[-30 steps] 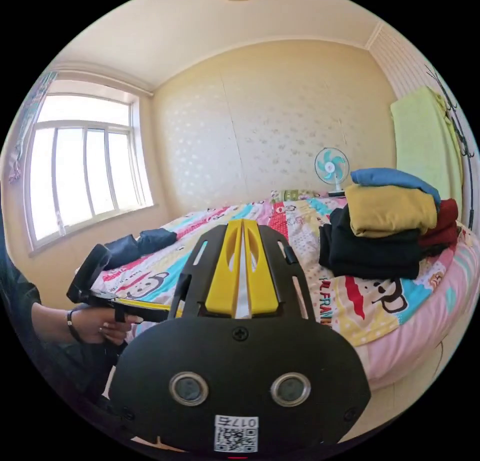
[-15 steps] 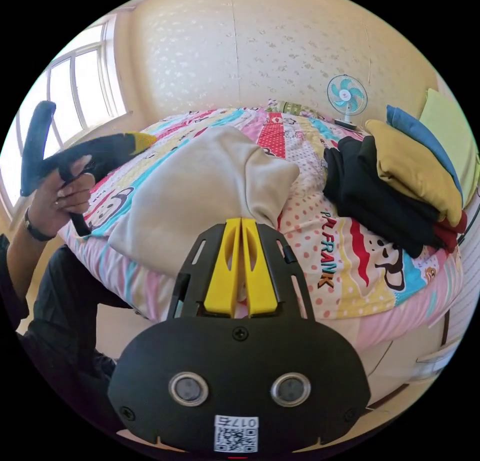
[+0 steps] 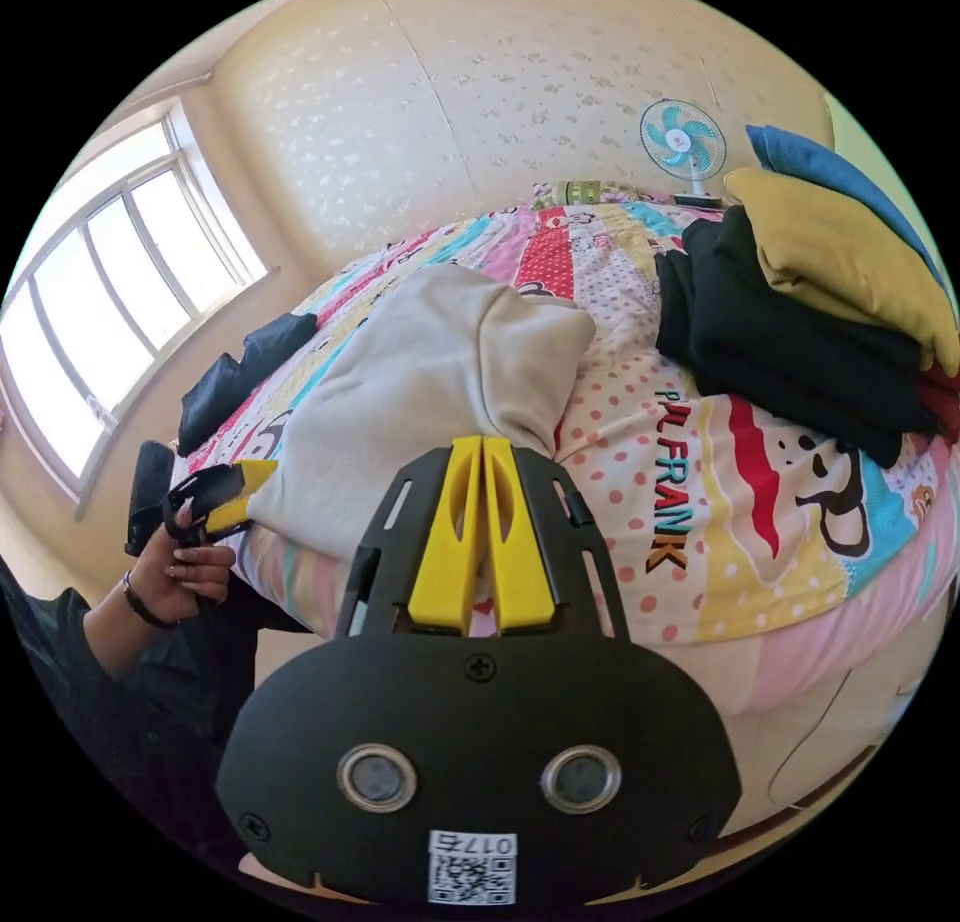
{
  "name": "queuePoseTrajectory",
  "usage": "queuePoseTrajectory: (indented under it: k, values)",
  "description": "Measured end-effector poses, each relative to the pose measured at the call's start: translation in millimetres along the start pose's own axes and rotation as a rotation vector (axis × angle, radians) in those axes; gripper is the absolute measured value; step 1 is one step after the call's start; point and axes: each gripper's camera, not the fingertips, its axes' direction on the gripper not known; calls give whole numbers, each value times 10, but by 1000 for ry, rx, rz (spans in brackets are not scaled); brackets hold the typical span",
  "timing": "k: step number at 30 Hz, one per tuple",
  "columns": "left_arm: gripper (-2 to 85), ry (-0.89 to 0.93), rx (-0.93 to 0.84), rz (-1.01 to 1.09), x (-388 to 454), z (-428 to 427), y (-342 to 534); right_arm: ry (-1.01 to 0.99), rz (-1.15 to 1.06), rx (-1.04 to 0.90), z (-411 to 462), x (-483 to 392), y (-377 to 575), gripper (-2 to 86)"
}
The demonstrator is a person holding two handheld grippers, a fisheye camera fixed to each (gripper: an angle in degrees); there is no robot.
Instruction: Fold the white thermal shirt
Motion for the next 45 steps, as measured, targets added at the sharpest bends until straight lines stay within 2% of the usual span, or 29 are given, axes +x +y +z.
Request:
queuePoseTrajectory:
  k: [2,5,7,9,13,18,21,23,25,27,30,32,34,36,38,40,42,44,45]
  values:
    - [102,13,-27,-65,27,-27,-25,-80,51,31,-163,239,-36,16]
    - [75,98,23,-171,87,-228,-120,-365,275,145,-577,837,50,48]
    - [71,196,50,-202,204,-364,-191,-552,552,246,-963,1272,327,123]
    - [68,329,57,-191,476,-497,-268,-655,766,200,-1163,1489,574,167]
    - [67,347,-2,-84,1112,-536,-217,-821,937,180,-1503,1670,903,195]
    - [66,297,-160,76,1807,-487,343,-1052,989,204,-1369,1942,808,207]
    - [67,260,-213,148,1990,-655,673,-1058,877,64,-1208,2074,577,199]
    - [68,235,-211,179,1992,-872,726,-1093,866,80,-1245,2137,595,194]
    - [66,324,-267,184,1916,-1065,679,-1186,846,173,-1470,2237,592,187]
    - [33,522,-255,201,1735,-1434,634,-1317,867,239,-1701,2372,503,182]
    - [-3,509,-180,181,1314,-1872,663,-1410,691,376,-2382,2604,-40,175]
    - [-7,447,-224,164,1052,-2002,663,-1373,499,464,-2946,2732,-553,170]
    - [-9,388,-239,157,827,-2107,670,-1248,281,579,-3681,2917,-1250,164]
    - [-9,297,-195,146,608,-2216,663,-1126,188,666,-4093,3114,-1718,160]
    - [-10,266,-180,147,513,-2216,638,-989,192,733,-4284,3410,-2085,155]
    - [-10,259,-194,137,464,-2154,614,-822,354,791,-4144,4004,-2353,147]
    - [-10,295,-223,113,460,-2039,609,-754,540,809,-3766,4557,-2325,141]
    - [-10,339,-260,76,430,-1922,633,-681,763,783,-3252,5086,-2001,134]
    - [-10,346,-279,53,412,-1854,661,-634,950,723,-2866,5364,-1605,128]
